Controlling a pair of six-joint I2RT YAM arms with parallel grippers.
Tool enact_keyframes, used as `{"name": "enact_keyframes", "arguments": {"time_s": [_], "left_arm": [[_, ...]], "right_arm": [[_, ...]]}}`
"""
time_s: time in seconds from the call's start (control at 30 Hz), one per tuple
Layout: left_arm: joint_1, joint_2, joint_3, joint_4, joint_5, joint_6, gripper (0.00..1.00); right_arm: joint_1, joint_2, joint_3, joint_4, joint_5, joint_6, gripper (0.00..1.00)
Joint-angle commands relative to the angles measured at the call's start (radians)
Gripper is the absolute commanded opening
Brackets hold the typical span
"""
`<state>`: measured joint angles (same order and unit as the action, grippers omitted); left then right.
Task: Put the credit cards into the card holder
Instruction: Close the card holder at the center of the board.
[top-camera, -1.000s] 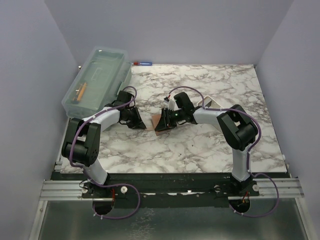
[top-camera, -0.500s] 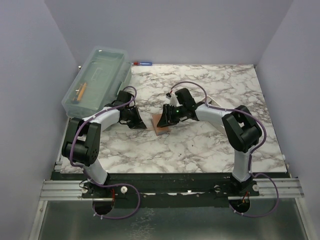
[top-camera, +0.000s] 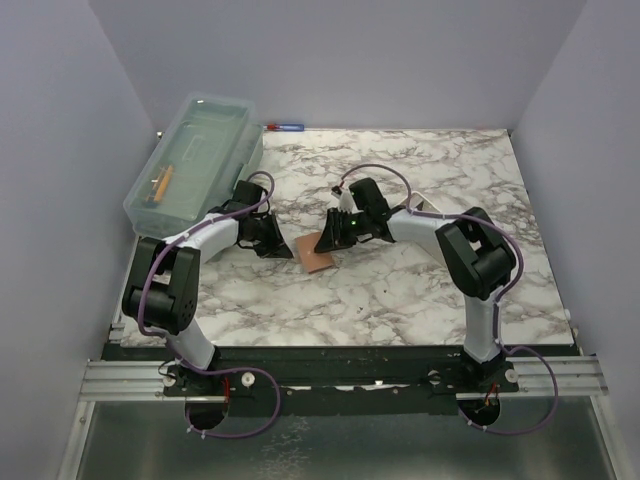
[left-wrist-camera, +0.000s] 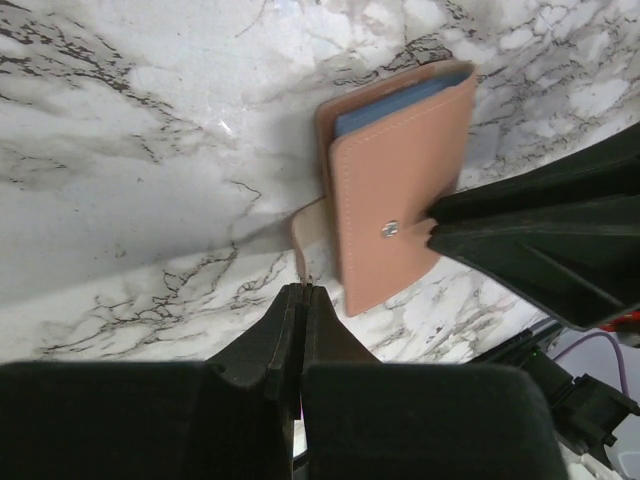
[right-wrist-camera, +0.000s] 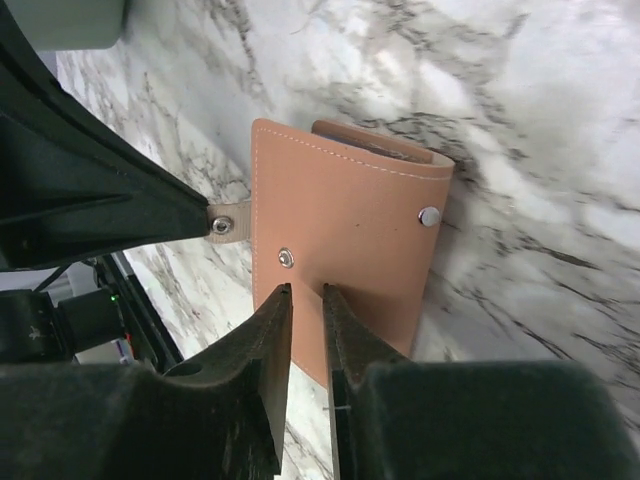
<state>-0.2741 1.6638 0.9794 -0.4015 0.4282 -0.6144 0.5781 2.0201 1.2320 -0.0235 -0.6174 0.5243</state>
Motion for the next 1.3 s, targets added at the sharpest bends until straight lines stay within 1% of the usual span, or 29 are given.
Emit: {"name": "enact_keyframes", "arguments": {"time_s": [0.0, 0.1, 0.2, 0.27, 0.43, 0.57, 0.87, 1.1, 1.27], "left_arm": [[0.006, -0.026, 0.037, -0.040, 0.064, 0.040, 0.00], [0.003, -0.026, 0.046, -0.055, 0.066, 0.054, 0.00], [-0.001, -0.036, 0.052, -0.057, 0.048, 0.063, 0.00], [-0.003, -0.038, 0.060, -0.057, 0.048, 0.067, 0.00], [-0.020, -0.018, 0.088, -0.064, 0.041, 0.084, 0.00], [-0.054, 0.005, 0.115, -0.067, 0.024, 0.102, 0.00], [-0.116, 0.082, 0.187, -0.115, -0.069, 0.131, 0.00], [-0.129, 0.100, 0.208, -0.115, -0.085, 0.128, 0.00], [-0.137, 0.106, 0.213, -0.118, -0.087, 0.132, 0.00]], "right_arm": [[0.066, 0.054, -0.080, 0.067, 0.035, 0.076, 0.22], [0.071, 0.054, -0.139, 0.117, 0.091, 0.152, 0.21], [0.071, 0.049, -0.161, 0.113, 0.157, 0.198, 0.19], [0.071, 0.039, -0.171, 0.118, 0.170, 0.208, 0.19], [0.071, 0.039, -0.141, 0.091, 0.166, 0.188, 0.19], [0.072, 0.060, -0.117, 0.071, 0.141, 0.171, 0.20], [0.073, 0.065, -0.098, 0.032, 0.152, 0.141, 0.20], [0.074, 0.068, -0.083, 0.025, 0.146, 0.127, 0.20], [0.074, 0.072, -0.069, -0.014, 0.143, 0.117, 0.20]]}}
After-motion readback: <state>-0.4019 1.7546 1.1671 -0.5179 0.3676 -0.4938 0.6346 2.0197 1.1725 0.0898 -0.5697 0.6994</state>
